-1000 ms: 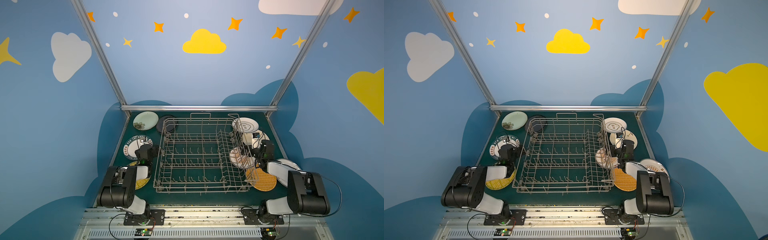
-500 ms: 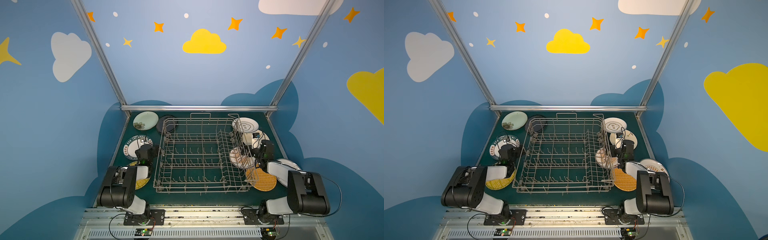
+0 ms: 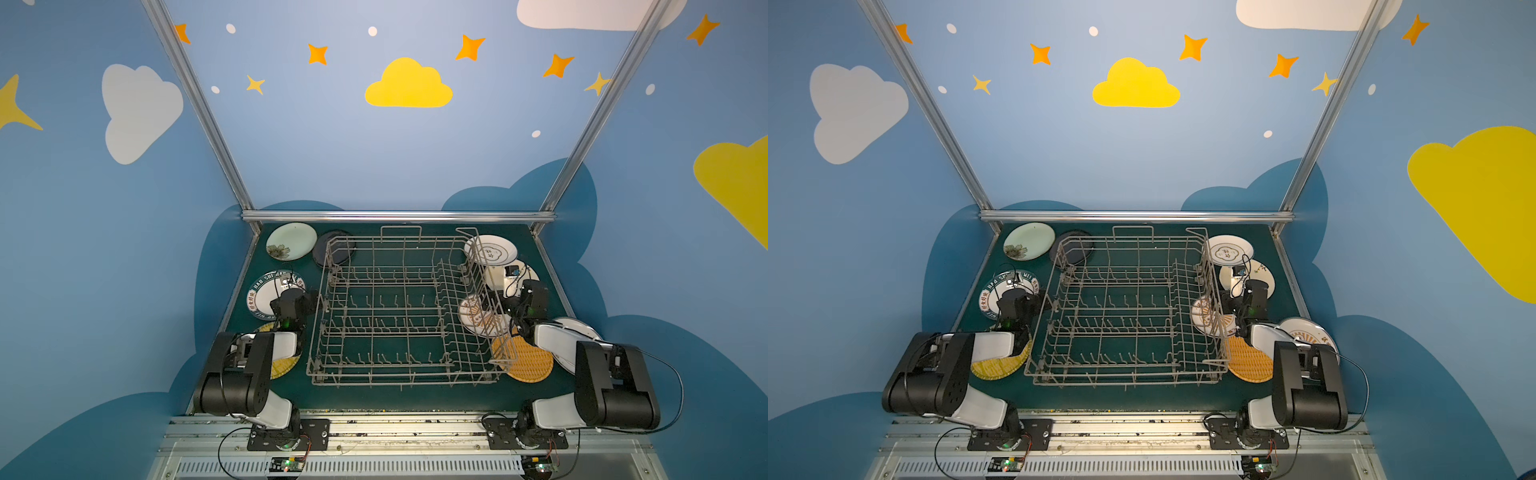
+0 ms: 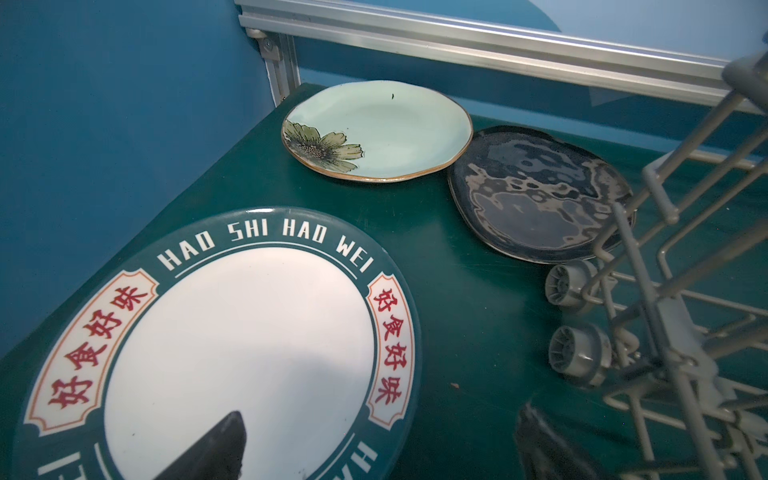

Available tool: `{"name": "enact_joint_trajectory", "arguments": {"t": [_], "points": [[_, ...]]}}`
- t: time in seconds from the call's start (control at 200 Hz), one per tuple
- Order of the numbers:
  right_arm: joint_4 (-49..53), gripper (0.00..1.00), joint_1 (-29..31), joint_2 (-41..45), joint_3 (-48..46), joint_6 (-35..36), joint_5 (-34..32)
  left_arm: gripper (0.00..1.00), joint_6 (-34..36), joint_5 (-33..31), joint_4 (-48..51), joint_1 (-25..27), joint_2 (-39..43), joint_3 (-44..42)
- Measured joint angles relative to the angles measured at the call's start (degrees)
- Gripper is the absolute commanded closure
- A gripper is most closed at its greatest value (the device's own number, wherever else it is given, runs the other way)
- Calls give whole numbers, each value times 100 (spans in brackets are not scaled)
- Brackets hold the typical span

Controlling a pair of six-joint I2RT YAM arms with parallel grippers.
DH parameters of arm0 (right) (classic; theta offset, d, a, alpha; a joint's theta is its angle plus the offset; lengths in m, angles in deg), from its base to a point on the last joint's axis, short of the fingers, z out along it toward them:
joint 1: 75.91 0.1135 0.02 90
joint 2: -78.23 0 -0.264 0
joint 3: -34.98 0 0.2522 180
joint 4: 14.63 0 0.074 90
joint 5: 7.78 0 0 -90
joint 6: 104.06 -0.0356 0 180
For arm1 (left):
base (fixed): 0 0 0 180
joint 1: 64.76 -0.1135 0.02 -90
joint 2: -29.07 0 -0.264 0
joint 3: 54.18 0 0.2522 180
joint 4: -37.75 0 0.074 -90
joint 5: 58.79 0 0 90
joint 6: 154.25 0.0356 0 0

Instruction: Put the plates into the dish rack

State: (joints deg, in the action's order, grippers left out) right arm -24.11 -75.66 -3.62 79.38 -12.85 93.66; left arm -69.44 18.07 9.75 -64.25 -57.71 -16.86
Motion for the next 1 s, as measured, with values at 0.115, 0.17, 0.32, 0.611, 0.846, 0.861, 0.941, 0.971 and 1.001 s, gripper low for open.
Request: {"name": "enact_joint_trajectory", "arguments": {"t": [0.115, 0.17, 0.32, 0.611, 0.846, 0.861, 0.941, 0.971, 1.001], "points": [[299, 8, 2, 195, 7, -168, -310, 0, -17, -109, -48, 4, 179, -109], [533, 8, 2, 426, 28, -247, -424, 0, -15, -162, -68, 26, 234, -140], [815, 8, 0, 1056, 105, -293, -503, 0, -11, -260, -87, 105, 238, -140], [1377, 8, 0, 1805, 407, -289, -671, 0, -356, -448, 949, -166, 601, 328], [1453, 8, 0, 2153, 459, -1012, -1449, 0, -940, -898, 2402, -570, 1071, 1285], [1499, 8, -4, 2162, 483, -1106, -1550, 0, -990, -922, 2533, -590, 1091, 1344], [1790, 8, -50, 2190, 702, -1631, -1825, 0, -1408, -979, 3451, -780, 1198, 1814], [1864, 8, -70, 2199, 787, -1823, -1912, 0, -1578, -949, 3840, -868, 1222, 2037], [1969, 7, -98, 2210, 885, -2039, -1967, 0, -1786, -892, 4262, -977, 1246, 2315]]}}
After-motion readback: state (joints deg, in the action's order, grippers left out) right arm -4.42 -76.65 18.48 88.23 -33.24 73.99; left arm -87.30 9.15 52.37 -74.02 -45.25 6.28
